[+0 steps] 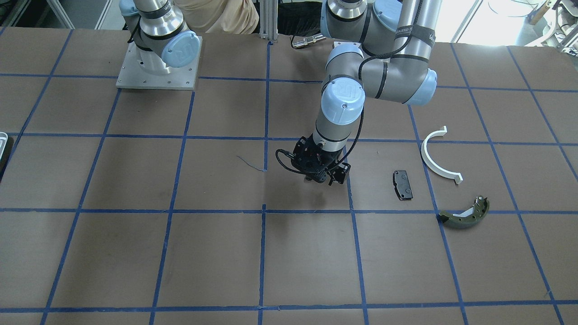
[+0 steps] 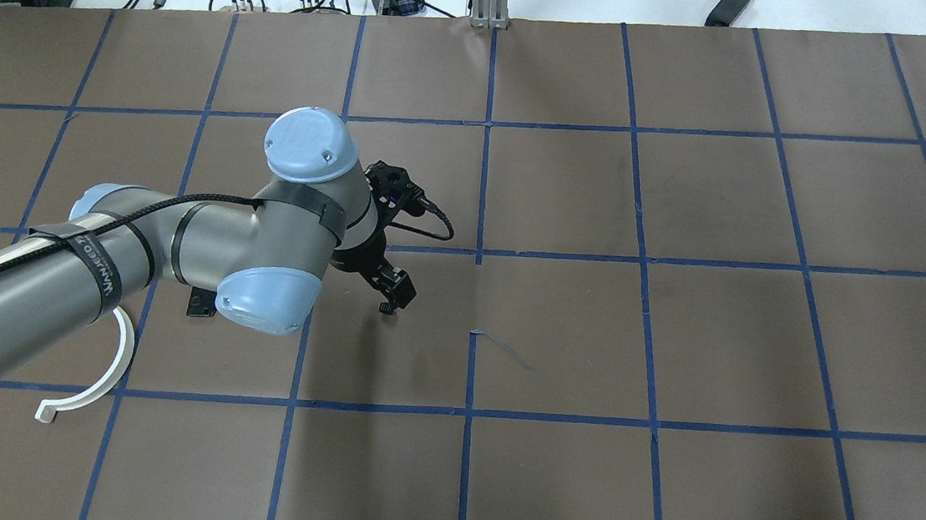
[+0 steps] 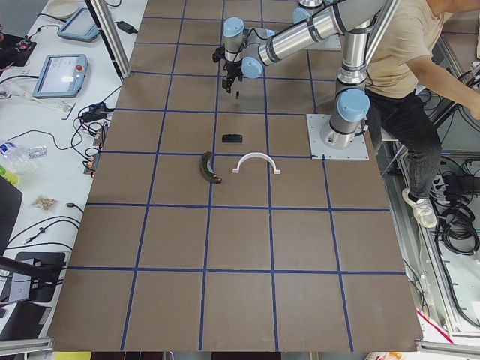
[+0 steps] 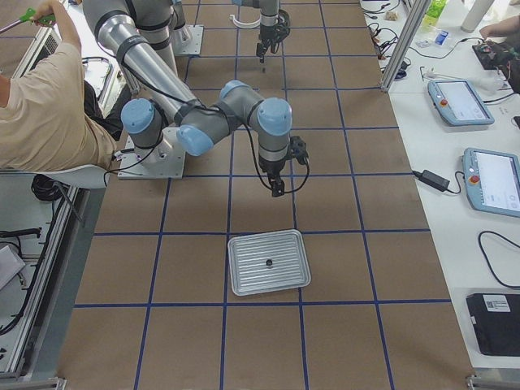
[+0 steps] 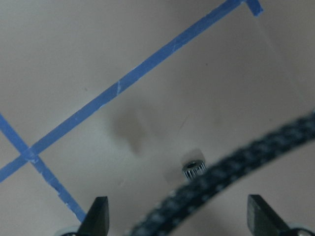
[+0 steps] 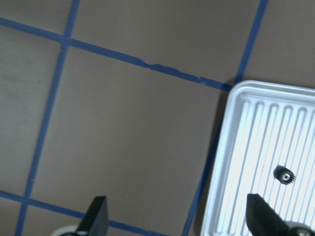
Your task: Place bearing gear from tray to pile
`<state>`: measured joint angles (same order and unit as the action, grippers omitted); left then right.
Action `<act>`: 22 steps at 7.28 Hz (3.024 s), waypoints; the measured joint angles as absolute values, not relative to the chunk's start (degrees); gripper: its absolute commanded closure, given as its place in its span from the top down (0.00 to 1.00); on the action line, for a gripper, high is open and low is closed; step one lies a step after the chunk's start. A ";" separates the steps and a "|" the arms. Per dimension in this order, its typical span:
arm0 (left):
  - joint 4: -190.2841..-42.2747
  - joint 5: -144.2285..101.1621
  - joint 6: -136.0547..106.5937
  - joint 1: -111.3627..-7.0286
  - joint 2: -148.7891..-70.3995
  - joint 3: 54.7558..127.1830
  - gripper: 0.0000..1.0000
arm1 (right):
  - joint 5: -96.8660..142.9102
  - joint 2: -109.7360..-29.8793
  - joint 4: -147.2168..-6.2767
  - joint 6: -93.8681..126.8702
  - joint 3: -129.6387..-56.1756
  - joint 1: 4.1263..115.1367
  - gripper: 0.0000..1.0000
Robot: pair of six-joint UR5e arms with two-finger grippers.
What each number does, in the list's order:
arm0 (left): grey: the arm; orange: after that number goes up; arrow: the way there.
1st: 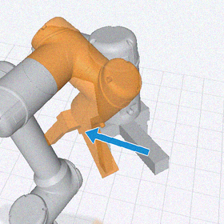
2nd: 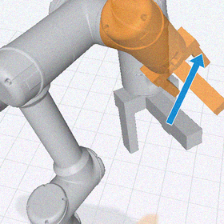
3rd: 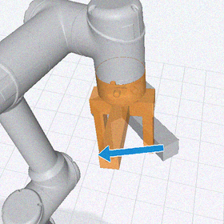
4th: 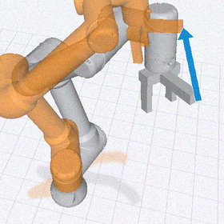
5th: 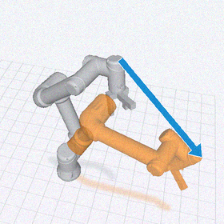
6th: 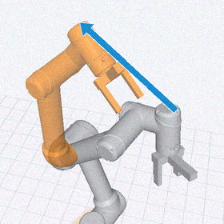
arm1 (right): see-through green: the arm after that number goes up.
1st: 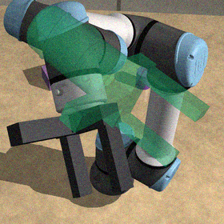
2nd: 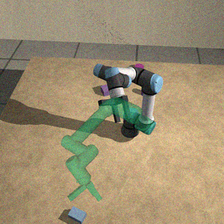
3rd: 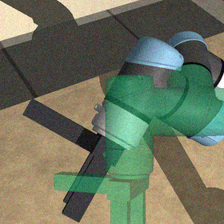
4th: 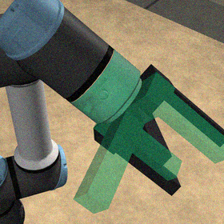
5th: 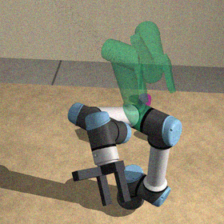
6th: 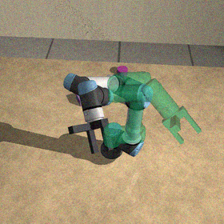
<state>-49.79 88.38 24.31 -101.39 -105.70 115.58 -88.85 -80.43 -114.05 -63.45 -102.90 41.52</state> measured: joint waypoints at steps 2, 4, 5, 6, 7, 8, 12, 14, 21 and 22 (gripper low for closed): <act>-49.28 88.80 24.36 -102.06 -107.77 115.76 1.00 | -88.75 -72.20 -123.65 -64.19 -102.30 35.99 1.00; -48.57 89.02 23.92 -103.06 -108.70 116.52 0.94 | -88.73 -65.45 -129.69 -64.99 -100.20 33.97 0.86; -47.57 89.03 23.33 -103.32 -109.06 117.13 0.75 | -88.63 -63.66 -130.42 -65.24 -99.37 33.61 0.81; -46.73 89.05 23.05 -103.46 -109.18 117.62 0.33 | -88.54 -62.65 -130.62 -65.34 -99.08 33.48 0.77; -46.17 89.60 23.06 -103.53 -109.23 117.79 0.02 | -88.58 -62.12 -130.59 -65.58 -99.16 33.44 0.70; -45.82 90.73 23.13 -103.58 -109.28 117.77 0.00 | -88.80 -61.57 -130.57 -66.40 -99.18 33.41 0.70; -45.27 92.02 23.50 -103.50 -108.92 117.05 0.00 | -89.08 -60.23 -130.99 -68.92 -99.03 33.40 0.56; -46.51 93.12 28.52 -101.58 -106.91 116.07 0.00 | -90.65 -59.84 -131.12 -70.17 -98.95 33.40 0.55; -56.94 98.28 32.20 -73.03 -100.09 119.90 0.00 | -91.47 -59.19 -132.75 -71.25 -98.45 33.40 0.51; -56.49 96.96 29.86 -70.57 -100.72 120.50 0.00 | -91.49 -59.14 -132.99 -71.27 -98.42 33.40 0.51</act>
